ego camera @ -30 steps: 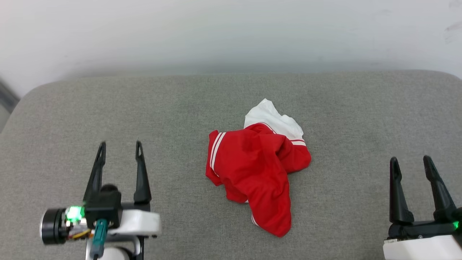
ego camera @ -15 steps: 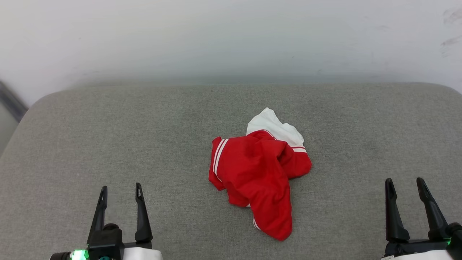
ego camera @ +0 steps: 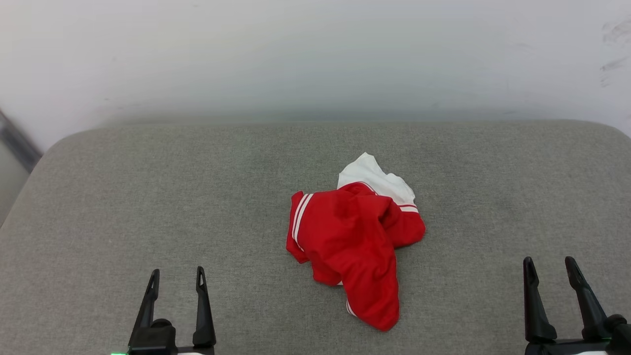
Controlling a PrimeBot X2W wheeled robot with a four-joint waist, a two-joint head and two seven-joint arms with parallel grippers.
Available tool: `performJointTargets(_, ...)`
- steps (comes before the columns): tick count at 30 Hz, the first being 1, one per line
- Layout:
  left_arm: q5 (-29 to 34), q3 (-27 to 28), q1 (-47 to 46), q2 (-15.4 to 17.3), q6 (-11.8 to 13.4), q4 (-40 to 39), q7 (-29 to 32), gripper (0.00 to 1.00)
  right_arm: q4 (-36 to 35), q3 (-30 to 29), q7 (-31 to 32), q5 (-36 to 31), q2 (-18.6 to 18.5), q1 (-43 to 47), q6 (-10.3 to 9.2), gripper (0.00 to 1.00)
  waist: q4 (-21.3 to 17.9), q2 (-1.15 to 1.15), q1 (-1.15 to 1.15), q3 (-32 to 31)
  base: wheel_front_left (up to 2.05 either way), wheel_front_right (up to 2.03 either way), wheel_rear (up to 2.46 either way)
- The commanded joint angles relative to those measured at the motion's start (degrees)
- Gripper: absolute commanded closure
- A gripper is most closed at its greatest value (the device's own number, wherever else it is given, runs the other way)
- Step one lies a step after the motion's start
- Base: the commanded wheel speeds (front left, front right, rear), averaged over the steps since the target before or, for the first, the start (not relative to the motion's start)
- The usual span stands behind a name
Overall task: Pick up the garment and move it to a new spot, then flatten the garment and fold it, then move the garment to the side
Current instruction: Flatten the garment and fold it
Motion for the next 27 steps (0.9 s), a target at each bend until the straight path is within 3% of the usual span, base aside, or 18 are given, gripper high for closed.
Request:
performJointTargets(1, 0.4, 0.3, 0.6, -0.1, -0.2, 0.1, -0.1, 0.0, 0.1, 0.0, -0.1, 0.5, 0.1, 0.6, -0.02, 0.0, 0.0, 0.0, 0.0, 0.0, 0.0, 0.0, 0.0)
performJointTargets(15, 2.1, 4.0, 0.8, -2.7, -3.8, 0.6, -0.1, 0.0, 0.3, 0.2, -0.1, 0.3, 0.1, 0.4, -0.02, 0.0, 0.2, 0.0, 0.0, 0.1, 0.0, 0.0, 0.0)
performJointTargets(18, 2.1, 4.9, -1.8, -2.7, -5.7, 1.0, -0.1, 0.0, 0.2, 0.2, -0.1, 0.2, 0.1, 0.1, -0.02, 0.0, 0.3, 0.0, 0.0, 0.4, 0.0, 0.0, 0.0)
performJointTargets(19, 1.8, 5.3, -5.8, -2.2, -7.9, 0.8, -0.1, 0.0, 0.0, 0.2, -0.1, -0.1, 0.1, -0.4, -0.02, 0.0, 0.4, 0.0, 0.0, 0.9, 0.0, 0.0, 0.0)
performJointTargets(27, 3.0, 4.7, -23.4, 0.7, -14.6, 3.6, -0.1, 0.0, -0.9, 0.4, -0.1, -1.1, 0.1, -3.2, -0.02, 0.0, 0.1, 0.0, 0.0, 4.8, 0.0, 0.0, 0.0)
